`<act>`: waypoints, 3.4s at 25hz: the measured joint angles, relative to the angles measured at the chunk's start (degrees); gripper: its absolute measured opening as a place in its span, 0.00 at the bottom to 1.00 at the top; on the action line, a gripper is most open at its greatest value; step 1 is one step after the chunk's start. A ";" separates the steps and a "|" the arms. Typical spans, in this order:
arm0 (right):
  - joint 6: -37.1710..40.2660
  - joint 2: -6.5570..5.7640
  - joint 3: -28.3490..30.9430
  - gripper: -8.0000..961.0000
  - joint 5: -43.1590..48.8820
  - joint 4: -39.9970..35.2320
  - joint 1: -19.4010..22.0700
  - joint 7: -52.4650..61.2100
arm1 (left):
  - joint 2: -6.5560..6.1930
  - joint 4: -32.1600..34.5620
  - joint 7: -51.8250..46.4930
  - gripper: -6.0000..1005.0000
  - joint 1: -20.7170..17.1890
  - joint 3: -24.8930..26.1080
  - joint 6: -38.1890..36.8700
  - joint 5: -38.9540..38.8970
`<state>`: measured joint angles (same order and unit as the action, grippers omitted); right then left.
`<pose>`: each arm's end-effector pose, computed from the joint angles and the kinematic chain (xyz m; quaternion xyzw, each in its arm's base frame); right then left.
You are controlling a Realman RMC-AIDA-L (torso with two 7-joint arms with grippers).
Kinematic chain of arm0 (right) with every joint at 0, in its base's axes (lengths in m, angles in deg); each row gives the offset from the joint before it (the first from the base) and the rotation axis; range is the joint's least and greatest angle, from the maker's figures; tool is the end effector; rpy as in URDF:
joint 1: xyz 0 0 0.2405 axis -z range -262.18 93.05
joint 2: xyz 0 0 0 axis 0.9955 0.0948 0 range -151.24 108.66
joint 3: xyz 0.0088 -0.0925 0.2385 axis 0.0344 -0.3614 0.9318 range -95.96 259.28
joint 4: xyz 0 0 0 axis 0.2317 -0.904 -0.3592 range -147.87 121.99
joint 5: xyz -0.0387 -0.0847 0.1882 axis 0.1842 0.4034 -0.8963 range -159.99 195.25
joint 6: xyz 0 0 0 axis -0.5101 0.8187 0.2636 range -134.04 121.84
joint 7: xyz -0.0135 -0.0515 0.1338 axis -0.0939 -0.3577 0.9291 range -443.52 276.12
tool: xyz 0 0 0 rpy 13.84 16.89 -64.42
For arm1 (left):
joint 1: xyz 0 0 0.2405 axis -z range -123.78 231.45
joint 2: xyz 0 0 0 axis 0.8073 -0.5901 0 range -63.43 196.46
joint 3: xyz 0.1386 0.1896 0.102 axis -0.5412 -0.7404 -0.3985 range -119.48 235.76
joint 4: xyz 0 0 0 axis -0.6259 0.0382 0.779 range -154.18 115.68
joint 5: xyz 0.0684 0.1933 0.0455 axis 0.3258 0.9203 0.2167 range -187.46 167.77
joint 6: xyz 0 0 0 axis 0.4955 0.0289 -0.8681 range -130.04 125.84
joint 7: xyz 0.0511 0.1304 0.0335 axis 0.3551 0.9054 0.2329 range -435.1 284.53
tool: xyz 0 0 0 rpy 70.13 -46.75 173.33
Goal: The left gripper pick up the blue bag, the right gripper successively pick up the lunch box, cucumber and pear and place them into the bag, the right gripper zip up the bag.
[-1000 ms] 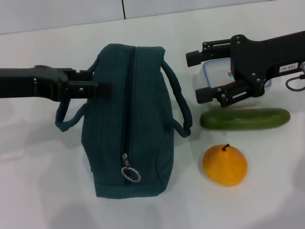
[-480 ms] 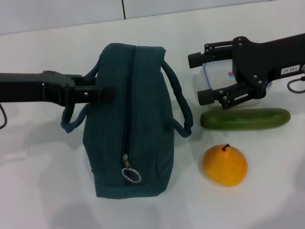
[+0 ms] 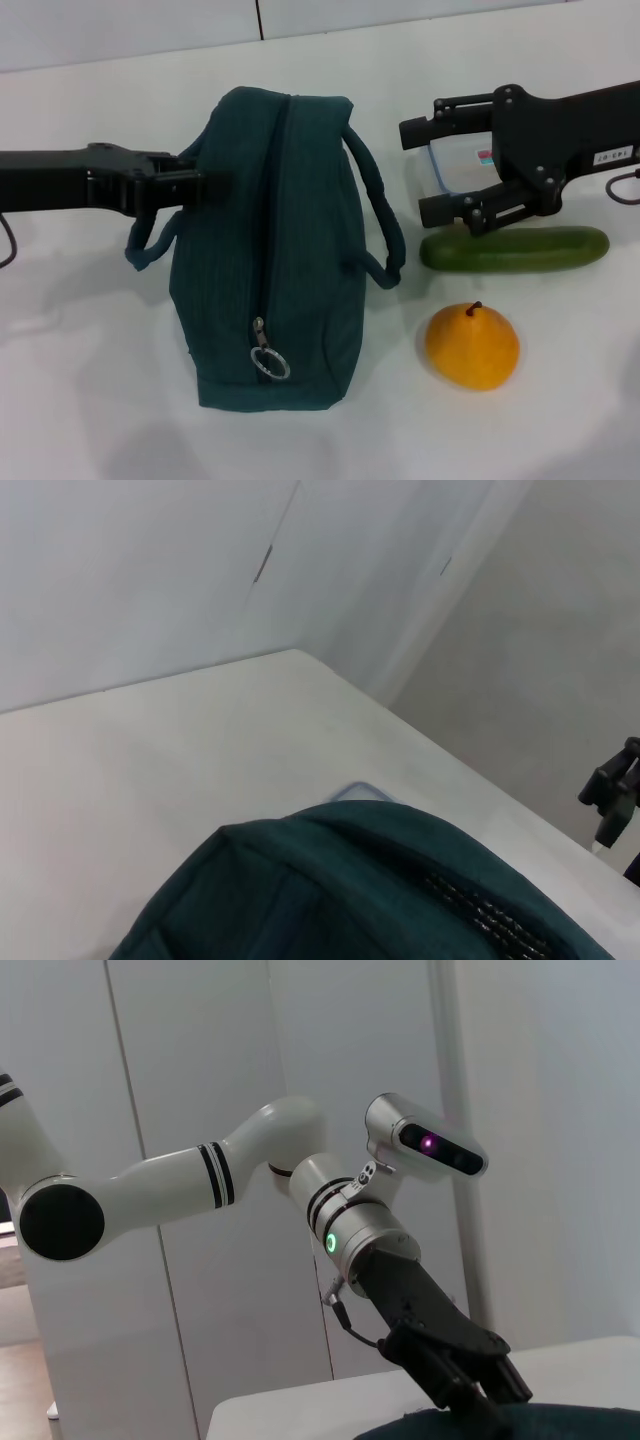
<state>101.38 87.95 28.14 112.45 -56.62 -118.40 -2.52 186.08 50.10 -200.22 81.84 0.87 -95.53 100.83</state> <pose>0.1957 0.3325 0.0698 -0.9523 0.0416 0.3022 0.0066 -0.1770 0.3390 0.0375 -0.9241 -0.3259 -0.1905 0.0591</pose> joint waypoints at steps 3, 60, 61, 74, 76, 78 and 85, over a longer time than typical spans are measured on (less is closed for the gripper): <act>0.00 0.10 0.00 0.84 -0.13 0.22 0.34 -0.01 | -0.09 0.01 0.34 0.34 -0.03 -0.02 0.01 -0.17; -30.80 6.35 21.56 0.82 -34.34 44.62 12.89 -2.02 | 0.14 -7.57 13.79 0.06 -1.75 -1.25 6.83 -4.96; -30.98 6.49 21.38 0.82 -34.35 45.21 12.46 -1.83 | 0.14 -7.57 13.93 0.06 -1.75 -1.24 6.83 -4.96; -33.97 6.72 20.09 0.82 -34.26 47.90 9.89 1.84 | 0.11 -7.55 14.92 0.06 -1.73 -1.35 6.79 -4.68; -34.03 6.77 20.09 0.82 -34.26 47.91 9.80 2.30 | 0.04 -7.56 14.96 0.06 -1.74 -1.35 6.78 -4.64; -34.07 6.77 19.95 0.82 -34.26 47.96 9.60 2.71 | -0.01 -7.57 15.00 0.06 -1.78 -1.35 6.77 -4.62; -34.24 6.77 19.53 0.81 -34.27 47.99 8.57 4.00 | -0.04 -7.56 15.09 0.06 -1.82 -1.35 6.77 -4.08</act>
<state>67.14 94.72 47.67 78.18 -8.64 -109.84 1.48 186.04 42.54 -185.13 80.02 -0.48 -88.76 96.76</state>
